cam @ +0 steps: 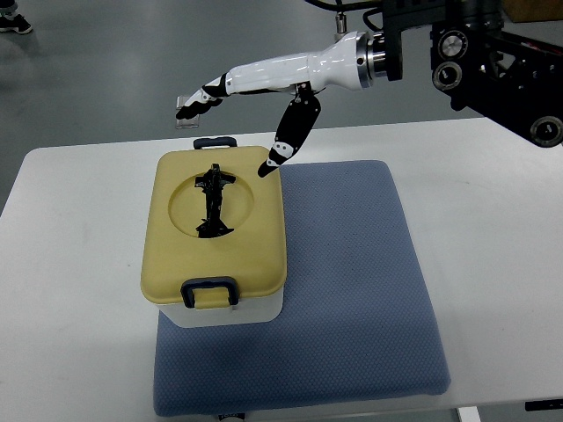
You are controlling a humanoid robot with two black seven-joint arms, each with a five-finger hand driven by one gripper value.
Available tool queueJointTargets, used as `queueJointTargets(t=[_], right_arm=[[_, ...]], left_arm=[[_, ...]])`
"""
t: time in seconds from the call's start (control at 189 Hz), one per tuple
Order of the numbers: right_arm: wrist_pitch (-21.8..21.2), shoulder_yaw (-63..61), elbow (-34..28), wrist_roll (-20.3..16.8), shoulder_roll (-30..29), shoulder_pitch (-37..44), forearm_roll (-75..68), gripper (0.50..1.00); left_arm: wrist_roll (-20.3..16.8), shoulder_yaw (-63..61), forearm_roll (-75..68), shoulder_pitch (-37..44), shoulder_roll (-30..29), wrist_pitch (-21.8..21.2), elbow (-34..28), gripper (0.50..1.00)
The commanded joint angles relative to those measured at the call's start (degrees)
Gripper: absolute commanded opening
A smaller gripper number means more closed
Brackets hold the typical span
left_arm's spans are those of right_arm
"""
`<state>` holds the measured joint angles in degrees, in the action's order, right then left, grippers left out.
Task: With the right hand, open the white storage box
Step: 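Lower the right hand onto the black handle in the lid's recess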
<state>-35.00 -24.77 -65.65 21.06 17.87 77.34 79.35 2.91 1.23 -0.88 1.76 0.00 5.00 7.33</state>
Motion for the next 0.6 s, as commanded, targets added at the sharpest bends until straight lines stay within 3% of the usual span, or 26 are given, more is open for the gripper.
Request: queueJointTargets(t=[0.0, 0.159, 0.597], right_arm=[[0.00, 3.32, 0.08, 0.04, -3.28, 2.20, 2.66, 0.930], [0.00, 9.21, 0.52, 0.04, -4.86, 5.98, 5.47, 0.930], [7.32, 15.63, 1.75, 0.04, -8.90, 9.58, 13.99, 0.926]], left_arm=[[-0.01, 0.00, 0.00, -0.01, 0.00, 0.01, 0.05, 1.000], [-0.01, 0.00, 0.00, -0.01, 0.00, 0.01, 0.05, 1.000], [-0.01, 0.00, 0.00, -0.01, 0.00, 0.01, 0.05, 1.000]])
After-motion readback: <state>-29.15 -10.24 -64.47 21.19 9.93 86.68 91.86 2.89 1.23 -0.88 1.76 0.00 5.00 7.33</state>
